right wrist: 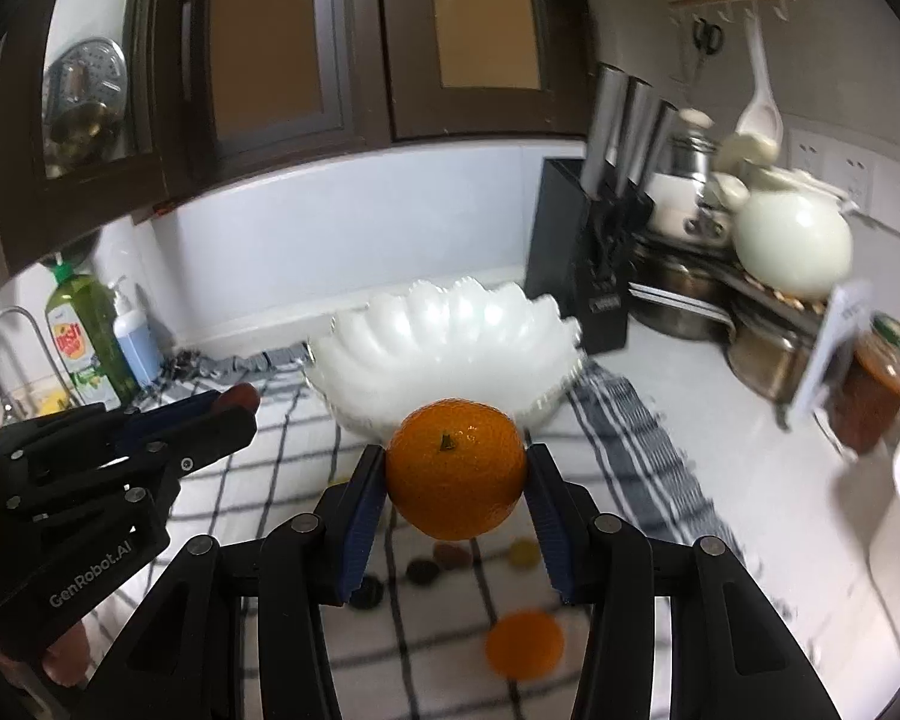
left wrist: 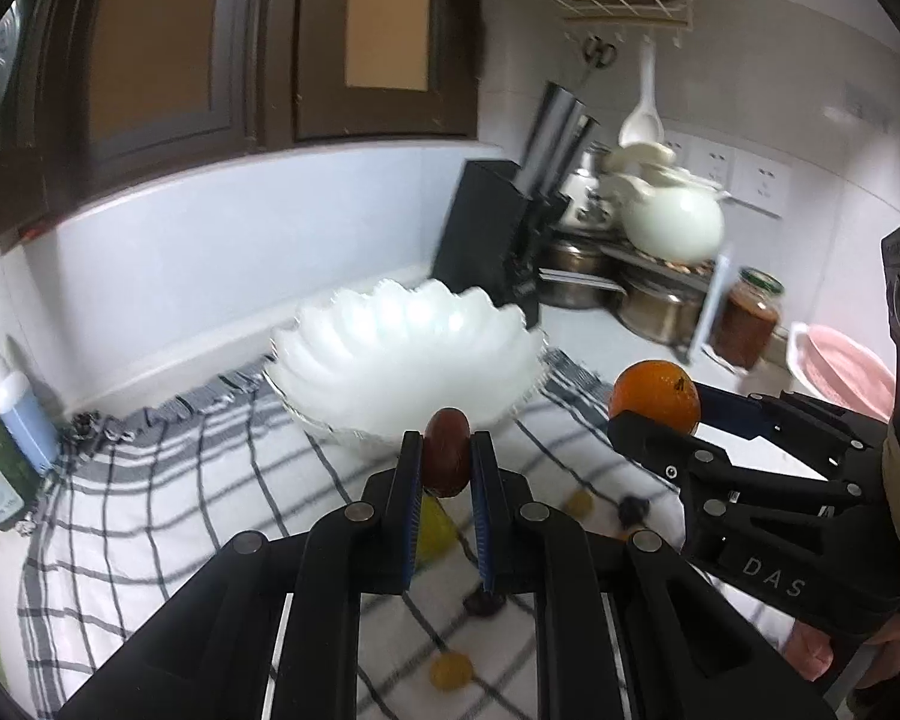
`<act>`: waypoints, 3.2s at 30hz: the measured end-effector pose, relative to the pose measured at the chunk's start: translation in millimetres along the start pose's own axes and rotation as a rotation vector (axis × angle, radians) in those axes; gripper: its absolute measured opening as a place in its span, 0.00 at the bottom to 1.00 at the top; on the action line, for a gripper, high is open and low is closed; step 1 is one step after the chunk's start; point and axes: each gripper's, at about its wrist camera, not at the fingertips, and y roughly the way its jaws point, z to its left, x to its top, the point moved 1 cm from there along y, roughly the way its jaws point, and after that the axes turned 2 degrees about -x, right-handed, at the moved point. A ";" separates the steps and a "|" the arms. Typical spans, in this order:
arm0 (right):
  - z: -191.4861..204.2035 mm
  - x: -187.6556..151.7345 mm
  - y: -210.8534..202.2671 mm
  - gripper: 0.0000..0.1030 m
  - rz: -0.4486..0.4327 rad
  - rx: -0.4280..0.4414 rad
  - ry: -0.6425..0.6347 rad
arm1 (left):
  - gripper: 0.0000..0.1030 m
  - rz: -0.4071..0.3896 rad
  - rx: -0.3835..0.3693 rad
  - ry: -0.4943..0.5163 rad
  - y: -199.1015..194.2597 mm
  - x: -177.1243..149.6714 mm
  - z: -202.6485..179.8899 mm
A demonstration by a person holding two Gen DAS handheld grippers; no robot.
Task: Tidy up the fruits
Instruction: 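Lift and carry the date and orange in both tools over the white bowl, then open the right tool to drop the orange while the left tool drops the date, then withdraw both open tools from the bowl back over the cloth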
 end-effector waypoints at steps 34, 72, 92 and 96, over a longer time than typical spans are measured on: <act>-25.4 106.4 188.9 0.46 0.141 0.059 -0.056 | 0.16 0.185 0.074 -0.134 171.1 95.7 65.9; -28.6 91.8 245.7 0.60 0.344 -0.006 -0.103 | 0.60 0.394 0.113 -0.141 222.0 76.2 87.8; -22.8 86.7 137.5 0.60 0.199 -0.046 -0.071 | 0.63 0.240 0.116 -0.066 120.3 81.4 59.5; -18.3 81.2 108.9 0.60 0.151 -0.060 -0.094 | 0.64 0.204 0.107 -0.061 96.5 75.9 53.6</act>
